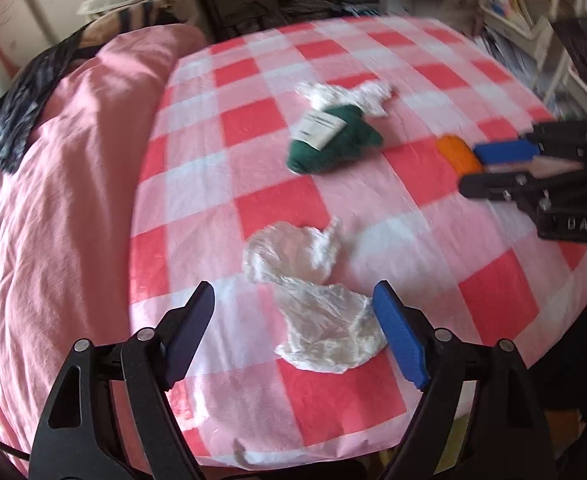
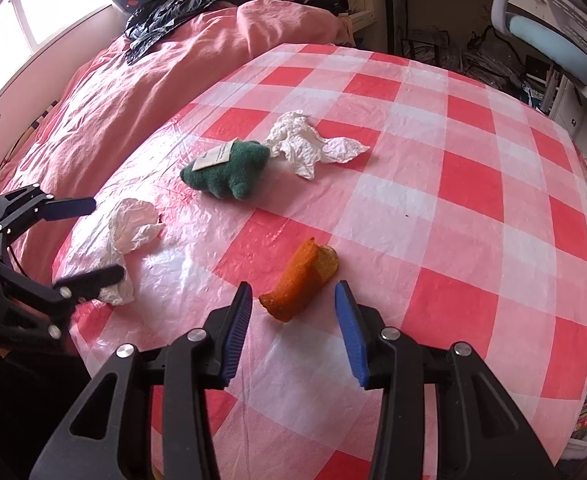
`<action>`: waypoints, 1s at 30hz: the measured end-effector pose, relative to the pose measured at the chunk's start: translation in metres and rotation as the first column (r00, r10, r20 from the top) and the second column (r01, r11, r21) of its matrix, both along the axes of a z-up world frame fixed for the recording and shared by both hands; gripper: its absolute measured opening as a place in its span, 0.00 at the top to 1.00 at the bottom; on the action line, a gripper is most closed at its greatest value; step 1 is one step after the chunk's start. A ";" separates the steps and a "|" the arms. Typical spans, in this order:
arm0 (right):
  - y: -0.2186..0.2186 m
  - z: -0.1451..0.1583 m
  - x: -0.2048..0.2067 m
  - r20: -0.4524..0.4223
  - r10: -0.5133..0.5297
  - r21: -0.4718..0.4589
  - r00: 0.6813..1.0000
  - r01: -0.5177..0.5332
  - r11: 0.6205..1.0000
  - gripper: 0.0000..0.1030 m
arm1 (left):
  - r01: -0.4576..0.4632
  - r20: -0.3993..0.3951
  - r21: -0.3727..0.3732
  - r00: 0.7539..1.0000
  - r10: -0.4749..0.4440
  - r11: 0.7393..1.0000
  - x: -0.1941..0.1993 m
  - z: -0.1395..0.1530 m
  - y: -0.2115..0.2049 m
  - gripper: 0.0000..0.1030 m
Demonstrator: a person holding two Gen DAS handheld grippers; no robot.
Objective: Collect trash
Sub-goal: 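Close the left tool on the white tissue while the right tool grasps the orange wrapper, then lift the tissue with the left tool while the right tool lifts the orange wrapper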
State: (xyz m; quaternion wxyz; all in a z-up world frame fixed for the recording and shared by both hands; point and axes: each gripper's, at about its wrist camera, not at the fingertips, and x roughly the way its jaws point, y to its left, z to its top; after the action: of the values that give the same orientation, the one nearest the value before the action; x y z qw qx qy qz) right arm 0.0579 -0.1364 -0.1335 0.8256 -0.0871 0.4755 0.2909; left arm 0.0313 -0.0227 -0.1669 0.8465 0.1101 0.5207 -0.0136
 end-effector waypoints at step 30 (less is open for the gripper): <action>-0.011 0.052 -0.009 0.201 0.006 0.124 0.980 -0.031 0.992 0.71 | -0.102 0.299 -0.207 0.940 0.163 0.973 0.001 0.080 -0.006 0.92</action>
State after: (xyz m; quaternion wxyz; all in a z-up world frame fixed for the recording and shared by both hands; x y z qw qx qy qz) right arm 0.0493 -0.1476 -0.0818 0.8704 -0.0680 0.3699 0.3178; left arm 0.0324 -0.0286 -0.0872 0.9241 -0.0050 0.3819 0.0122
